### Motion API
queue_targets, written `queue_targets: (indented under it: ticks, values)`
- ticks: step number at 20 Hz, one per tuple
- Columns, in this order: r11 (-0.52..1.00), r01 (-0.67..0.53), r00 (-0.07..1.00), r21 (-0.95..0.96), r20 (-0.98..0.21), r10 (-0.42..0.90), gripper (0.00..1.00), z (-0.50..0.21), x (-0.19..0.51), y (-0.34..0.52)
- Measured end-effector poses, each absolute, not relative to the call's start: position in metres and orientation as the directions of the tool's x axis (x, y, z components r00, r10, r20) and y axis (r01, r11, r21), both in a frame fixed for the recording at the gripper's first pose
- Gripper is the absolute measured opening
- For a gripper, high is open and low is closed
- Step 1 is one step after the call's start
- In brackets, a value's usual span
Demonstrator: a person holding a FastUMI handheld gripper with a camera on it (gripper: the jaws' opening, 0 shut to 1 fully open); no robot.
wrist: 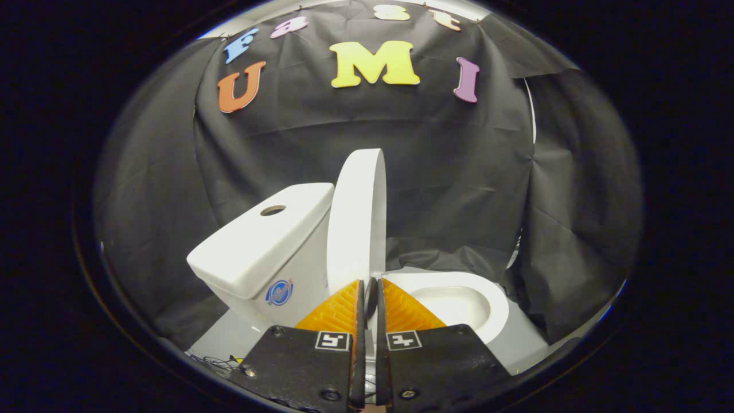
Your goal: Open the toilet lid.
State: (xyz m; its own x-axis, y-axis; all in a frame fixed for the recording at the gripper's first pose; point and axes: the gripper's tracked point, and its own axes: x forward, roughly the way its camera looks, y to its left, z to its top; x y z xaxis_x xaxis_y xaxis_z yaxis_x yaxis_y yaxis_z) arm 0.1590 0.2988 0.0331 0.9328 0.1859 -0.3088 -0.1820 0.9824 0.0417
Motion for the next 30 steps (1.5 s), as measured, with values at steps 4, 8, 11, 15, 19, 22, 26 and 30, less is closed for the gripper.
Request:
queue_targets:
  ticks: [4,8,11,15,19,22,26,30]
  values:
    - [0.978,-0.209,0.931,0.003,-0.305,0.200,0.11,0.032,0.156,0.319]
    - [0.968,-0.235,0.928,-0.084,-0.317,0.198,0.12,0.030,0.155,0.334]
    - [0.959,-0.264,0.933,-0.107,-0.279,0.226,0.15,0.039,0.152,0.331]
    - [0.953,-0.263,0.965,-0.153,-0.054,0.258,0.40,0.088,0.133,0.311]
    - [0.960,-0.274,0.962,-0.052,0.008,0.274,0.90,0.103,0.107,0.274]
    - [0.976,-0.218,0.975,0.007,0.034,0.218,0.96,0.106,0.102,0.217]
    - [0.981,-0.185,0.982,0.060,0.048,0.182,0.97,0.087,0.097,0.150]
    - [0.991,-0.127,0.992,0.037,0.019,0.126,0.97,0.049,0.094,0.087]
